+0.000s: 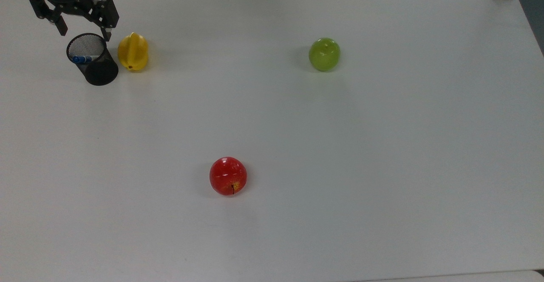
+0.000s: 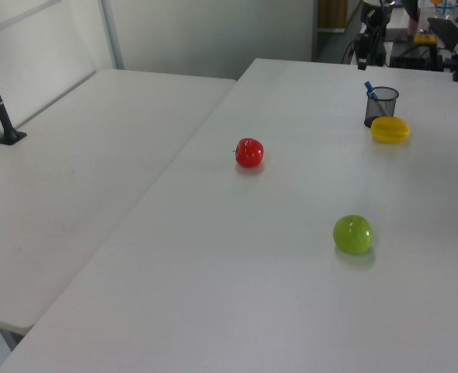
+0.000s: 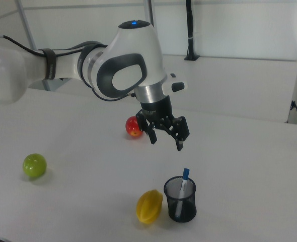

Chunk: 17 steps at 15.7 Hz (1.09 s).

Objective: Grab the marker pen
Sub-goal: 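Lower the gripper into the cup and close on the white marker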

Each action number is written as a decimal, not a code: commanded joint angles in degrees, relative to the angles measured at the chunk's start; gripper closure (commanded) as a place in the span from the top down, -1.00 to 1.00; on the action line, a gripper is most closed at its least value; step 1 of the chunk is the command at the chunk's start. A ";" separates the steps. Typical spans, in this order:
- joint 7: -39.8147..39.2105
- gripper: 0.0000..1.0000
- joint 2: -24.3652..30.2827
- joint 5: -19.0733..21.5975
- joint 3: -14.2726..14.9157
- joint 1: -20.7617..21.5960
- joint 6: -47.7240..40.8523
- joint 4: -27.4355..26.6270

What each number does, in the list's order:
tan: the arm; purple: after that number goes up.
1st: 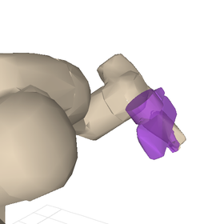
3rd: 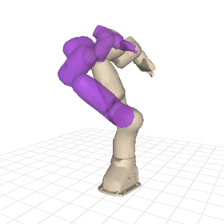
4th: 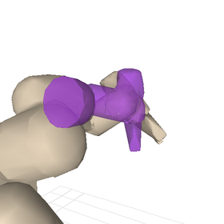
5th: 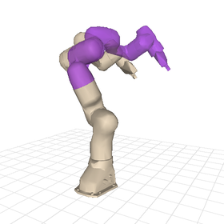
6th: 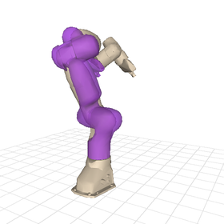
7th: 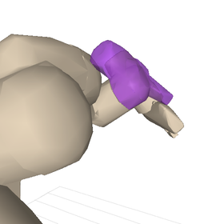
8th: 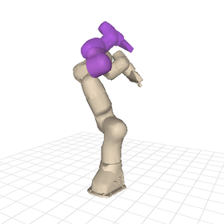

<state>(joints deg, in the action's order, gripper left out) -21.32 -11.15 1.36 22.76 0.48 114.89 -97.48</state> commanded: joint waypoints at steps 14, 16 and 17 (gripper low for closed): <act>-11.81 -0.08 -6.52 4.00 0.80 -3.38 5.79 -1.48; -11.81 -0.08 -6.70 4.00 0.80 -3.73 5.79 -1.48; -11.90 -0.08 -6.78 4.00 0.80 -3.74 5.79 -1.48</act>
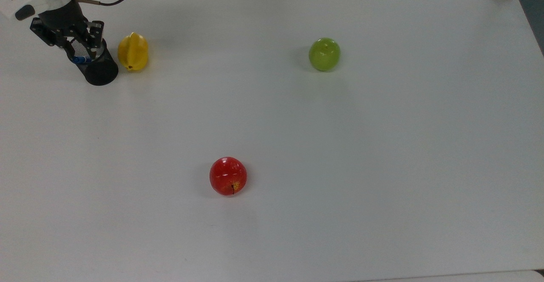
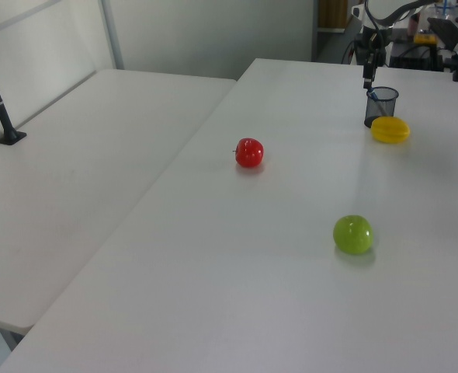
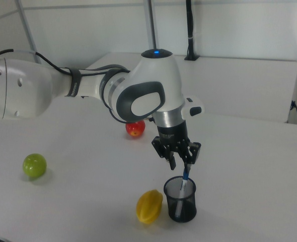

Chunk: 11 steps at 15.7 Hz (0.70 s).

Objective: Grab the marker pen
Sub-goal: 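Lower the gripper into the cup and close on the white marker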

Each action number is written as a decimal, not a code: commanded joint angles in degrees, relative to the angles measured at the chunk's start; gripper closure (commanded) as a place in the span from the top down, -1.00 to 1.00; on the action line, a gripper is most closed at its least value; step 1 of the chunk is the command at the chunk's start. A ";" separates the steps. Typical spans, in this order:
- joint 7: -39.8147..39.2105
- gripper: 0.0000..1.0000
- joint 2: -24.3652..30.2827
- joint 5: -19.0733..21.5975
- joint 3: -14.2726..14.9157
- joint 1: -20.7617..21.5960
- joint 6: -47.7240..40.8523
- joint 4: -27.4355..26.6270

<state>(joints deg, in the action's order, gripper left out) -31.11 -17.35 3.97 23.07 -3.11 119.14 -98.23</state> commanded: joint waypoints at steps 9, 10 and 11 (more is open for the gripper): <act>-2.73 -0.08 -0.84 1.57 0.48 -0.85 1.53 -0.48; -2.73 -0.11 -0.84 1.57 0.48 -0.94 1.53 -0.48; -2.73 -0.18 -0.93 1.57 0.48 -0.94 1.53 -0.48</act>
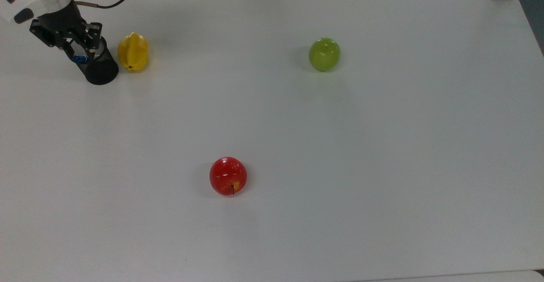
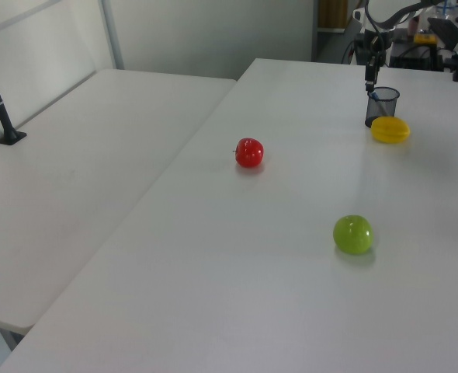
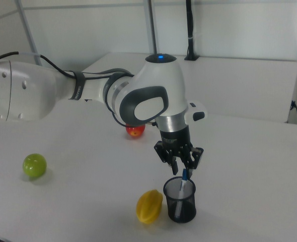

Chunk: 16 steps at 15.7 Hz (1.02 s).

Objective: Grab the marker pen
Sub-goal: 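Lower the gripper into the cup and close on the white marker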

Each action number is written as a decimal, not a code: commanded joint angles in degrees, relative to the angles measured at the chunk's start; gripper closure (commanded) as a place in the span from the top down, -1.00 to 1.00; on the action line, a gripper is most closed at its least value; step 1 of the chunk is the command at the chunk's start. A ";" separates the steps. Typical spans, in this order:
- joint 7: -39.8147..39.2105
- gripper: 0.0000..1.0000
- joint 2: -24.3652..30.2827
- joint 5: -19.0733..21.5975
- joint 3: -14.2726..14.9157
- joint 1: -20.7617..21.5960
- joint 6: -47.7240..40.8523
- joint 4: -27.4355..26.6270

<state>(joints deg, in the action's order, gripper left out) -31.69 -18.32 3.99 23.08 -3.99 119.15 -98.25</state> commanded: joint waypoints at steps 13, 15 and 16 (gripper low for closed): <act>-3.20 -0.88 -0.05 2.16 0.48 -0.06 3.46 -0.27; -3.02 -0.89 0.56 2.34 0.48 -0.06 3.11 -0.18; -2.85 -0.90 1.35 2.69 0.48 -0.06 3.02 -0.10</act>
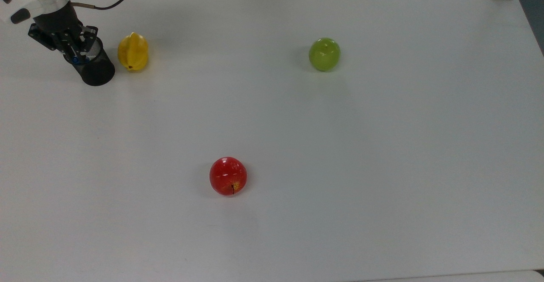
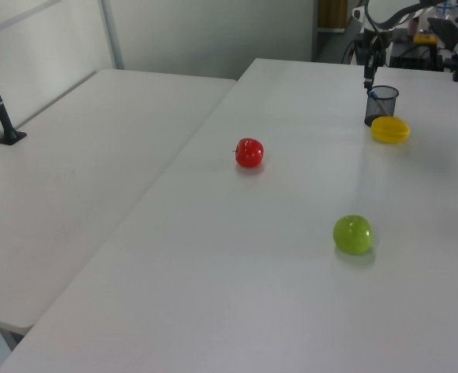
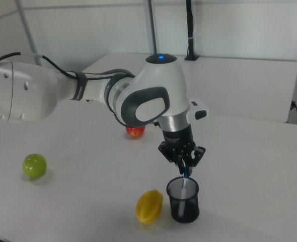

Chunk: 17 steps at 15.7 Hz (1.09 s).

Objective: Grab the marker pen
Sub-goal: 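Lift the white marker up out of the pen cup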

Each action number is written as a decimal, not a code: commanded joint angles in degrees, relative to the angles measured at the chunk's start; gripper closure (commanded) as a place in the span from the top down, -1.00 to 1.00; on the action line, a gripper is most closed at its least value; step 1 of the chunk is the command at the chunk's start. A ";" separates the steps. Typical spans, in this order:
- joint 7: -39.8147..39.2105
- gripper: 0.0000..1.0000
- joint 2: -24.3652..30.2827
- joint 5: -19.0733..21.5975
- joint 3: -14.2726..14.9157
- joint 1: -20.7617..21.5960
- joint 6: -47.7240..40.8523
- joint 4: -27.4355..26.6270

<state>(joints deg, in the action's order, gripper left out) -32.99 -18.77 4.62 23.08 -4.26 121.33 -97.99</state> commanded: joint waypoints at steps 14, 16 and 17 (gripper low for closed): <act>8.99 -0.88 6.99 6.62 0.04 3.90 -4.59 9.12; 11.80 -0.88 6.99 7.95 0.04 5.48 -8.72 9.92; 13.38 -0.88 6.99 8.04 -0.05 6.27 -10.74 10.88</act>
<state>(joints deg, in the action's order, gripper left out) -24.25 -12.39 11.12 22.73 -0.51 116.60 -89.01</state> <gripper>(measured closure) 0.806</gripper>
